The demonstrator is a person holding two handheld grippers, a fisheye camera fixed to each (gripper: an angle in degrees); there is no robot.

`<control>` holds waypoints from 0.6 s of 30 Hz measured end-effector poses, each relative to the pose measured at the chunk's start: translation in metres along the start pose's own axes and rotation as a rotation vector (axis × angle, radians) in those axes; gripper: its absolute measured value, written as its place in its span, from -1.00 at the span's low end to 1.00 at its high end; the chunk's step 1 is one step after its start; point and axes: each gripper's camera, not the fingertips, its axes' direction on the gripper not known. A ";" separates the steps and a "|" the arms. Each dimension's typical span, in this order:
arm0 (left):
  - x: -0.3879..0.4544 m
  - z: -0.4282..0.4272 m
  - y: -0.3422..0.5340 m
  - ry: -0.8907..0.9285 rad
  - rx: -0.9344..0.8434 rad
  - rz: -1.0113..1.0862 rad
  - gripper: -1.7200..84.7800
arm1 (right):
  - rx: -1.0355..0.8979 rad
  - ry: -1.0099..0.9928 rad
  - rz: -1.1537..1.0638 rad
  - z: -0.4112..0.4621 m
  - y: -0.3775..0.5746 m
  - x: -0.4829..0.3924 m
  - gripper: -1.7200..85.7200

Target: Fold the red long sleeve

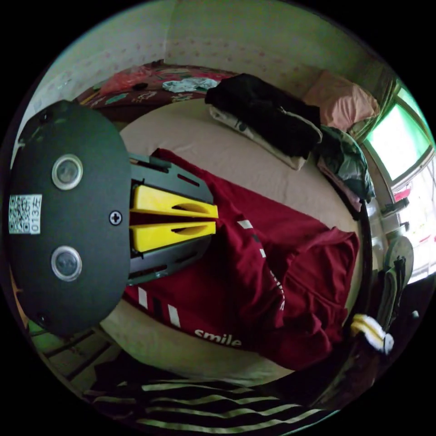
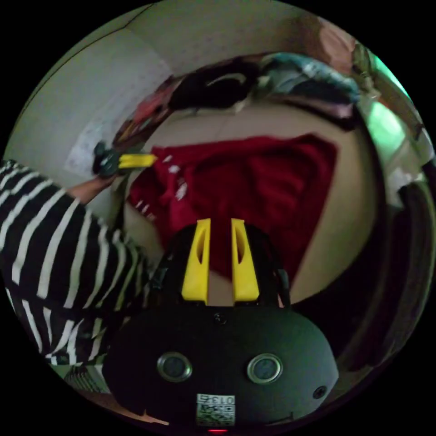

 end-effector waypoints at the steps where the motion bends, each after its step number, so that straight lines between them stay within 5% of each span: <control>1: -0.001 0.001 0.002 0.019 -0.001 -0.027 -0.95 | 0.085 0.101 0.019 -0.012 -0.014 0.018 -0.75; 9: -0.027 0.004 0.005 0.117 0.000 -0.126 -0.96 | 0.114 0.204 0.304 0.005 -0.123 0.142 -0.71; 15: -0.031 0.007 0.010 0.149 -0.011 -0.131 -0.96 | -0.153 0.103 0.327 0.044 -0.149 0.159 -0.86; 18: -0.036 0.000 0.014 0.167 -0.008 -0.131 -0.96 | -0.087 0.126 0.235 0.022 -0.143 0.142 -0.89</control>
